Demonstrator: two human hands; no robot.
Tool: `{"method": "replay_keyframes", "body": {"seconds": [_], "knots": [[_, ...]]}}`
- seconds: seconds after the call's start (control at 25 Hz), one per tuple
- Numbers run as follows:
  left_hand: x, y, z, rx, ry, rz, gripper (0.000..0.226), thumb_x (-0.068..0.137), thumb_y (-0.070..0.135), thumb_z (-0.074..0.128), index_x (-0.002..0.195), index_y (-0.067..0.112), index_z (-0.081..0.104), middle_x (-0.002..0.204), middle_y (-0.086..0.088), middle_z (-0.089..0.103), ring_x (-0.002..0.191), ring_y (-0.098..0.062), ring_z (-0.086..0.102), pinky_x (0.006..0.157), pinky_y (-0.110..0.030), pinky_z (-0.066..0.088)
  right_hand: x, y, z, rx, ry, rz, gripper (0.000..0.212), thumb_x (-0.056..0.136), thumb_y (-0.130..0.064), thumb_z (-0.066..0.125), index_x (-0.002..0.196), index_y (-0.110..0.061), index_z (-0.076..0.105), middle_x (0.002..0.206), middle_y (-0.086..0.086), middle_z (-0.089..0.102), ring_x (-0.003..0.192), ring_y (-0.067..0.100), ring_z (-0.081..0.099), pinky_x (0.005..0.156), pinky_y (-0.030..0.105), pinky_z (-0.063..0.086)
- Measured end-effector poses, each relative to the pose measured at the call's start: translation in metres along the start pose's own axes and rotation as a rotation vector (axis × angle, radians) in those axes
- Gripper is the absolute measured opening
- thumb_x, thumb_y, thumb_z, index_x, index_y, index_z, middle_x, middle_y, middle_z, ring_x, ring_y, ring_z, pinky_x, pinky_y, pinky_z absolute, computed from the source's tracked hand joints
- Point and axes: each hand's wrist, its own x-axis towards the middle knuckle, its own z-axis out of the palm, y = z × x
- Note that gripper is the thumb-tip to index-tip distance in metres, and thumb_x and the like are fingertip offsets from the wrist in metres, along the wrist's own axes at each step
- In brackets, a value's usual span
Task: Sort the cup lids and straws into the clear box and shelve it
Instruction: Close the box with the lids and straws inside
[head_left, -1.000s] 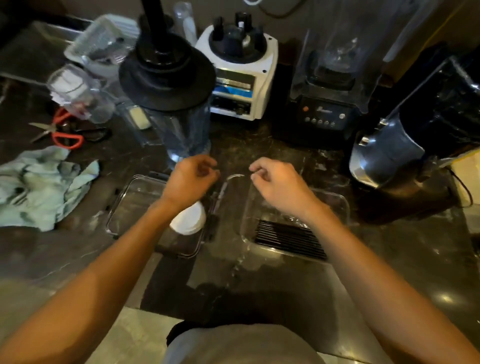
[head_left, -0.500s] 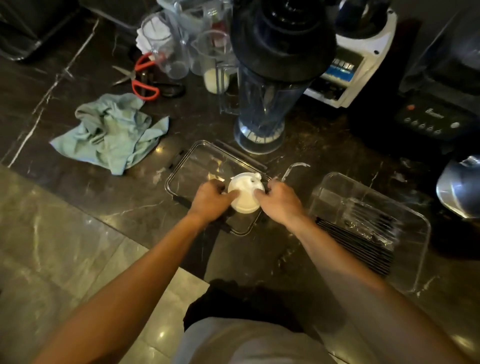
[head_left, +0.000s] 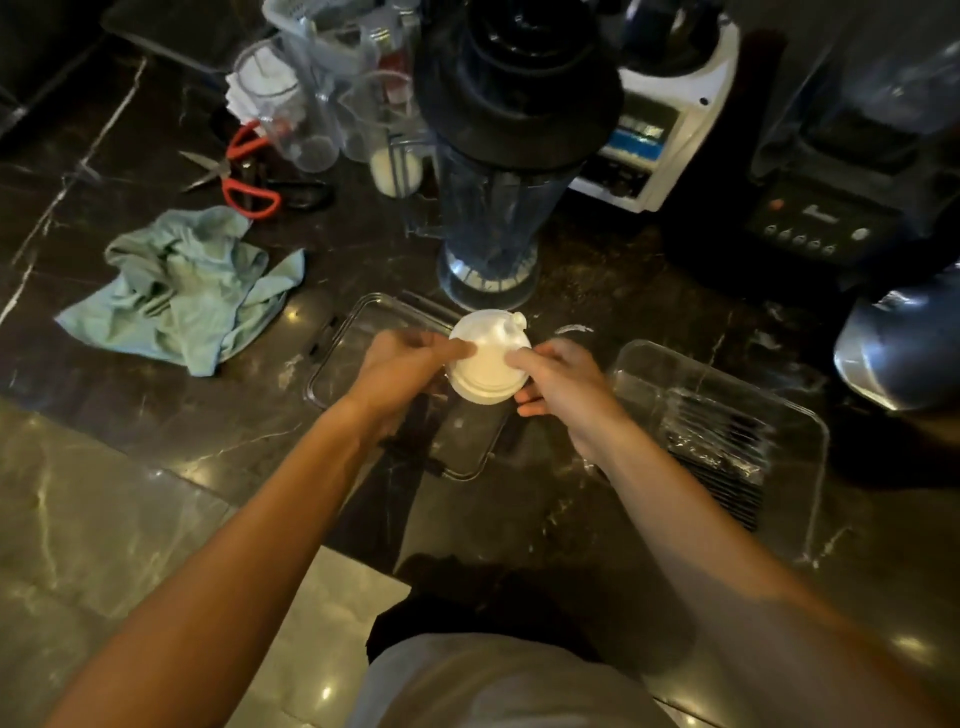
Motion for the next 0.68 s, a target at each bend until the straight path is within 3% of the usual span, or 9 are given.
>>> {"method": "replay_keyframes", "body": {"seconds": [0.2, 0.28, 0.4, 0.52, 0.68], "knots": [[0.001, 0.057, 0.080, 0.094, -0.172, 0.156, 0.027, 0.081, 0.031, 0.085, 0.096, 0.009, 0.076, 0.089, -0.006, 0.077, 0.082, -0.018, 0.072, 0.073, -0.032, 0.058, -0.026, 0.005, -0.094, 0.212, 0.171, -0.127, 0.028, 0.094, -0.026, 0.072, 0.111, -0.005, 0.066, 0.101, 0.017, 0.073, 0.078, 0.022, 0.069, 0.064, 0.033, 0.055], [-0.010, 0.053, 0.127, 0.100, -0.211, 0.147, 0.031, 0.083, 0.031, 0.083, 0.103, 0.011, 0.071, 0.093, -0.006, 0.076, 0.088, -0.021, 0.073, 0.077, -0.037, 0.059, -0.031, 0.023, -0.129, 0.217, 0.238, -0.100, 0.025, 0.092, -0.026, 0.073, 0.108, -0.007, 0.069, 0.099, 0.016, 0.075, 0.079, 0.023, 0.070, 0.063, 0.034, 0.055], [-0.030, 0.026, 0.181, 0.109, -0.286, 0.098, 0.018, 0.088, 0.027, 0.077, 0.104, 0.019, 0.072, 0.095, 0.000, 0.075, 0.096, -0.018, 0.072, 0.090, -0.043, 0.059, -0.032, 0.051, -0.165, 0.202, 0.330, -0.062, 0.017, 0.090, -0.021, 0.071, 0.102, -0.010, 0.072, 0.097, 0.011, 0.075, 0.083, 0.021, 0.070, 0.067, 0.034, 0.058], [-0.049, 0.006, 0.208, 0.088, -0.369, -0.035, 0.032, 0.088, 0.027, 0.074, 0.118, 0.017, 0.072, 0.110, 0.002, 0.076, 0.105, -0.010, 0.068, 0.100, -0.041, 0.056, -0.025, 0.074, -0.181, 0.053, 0.277, -0.032, 0.014, 0.091, -0.024, 0.068, 0.100, -0.016, 0.075, 0.091, 0.002, 0.074, 0.083, 0.016, 0.068, 0.066, 0.028, 0.052], [-0.058, -0.004, 0.215, 0.023, -0.352, -0.202, 0.033, 0.090, 0.027, 0.072, 0.121, 0.015, 0.069, 0.114, -0.002, 0.073, 0.112, -0.015, 0.064, 0.102, -0.041, 0.055, -0.008, 0.086, -0.179, -0.067, 0.143, 0.003, 0.019, 0.094, -0.028, 0.065, 0.110, -0.022, 0.074, 0.101, -0.002, 0.074, 0.092, 0.013, 0.068, 0.070, 0.026, 0.050]]}}
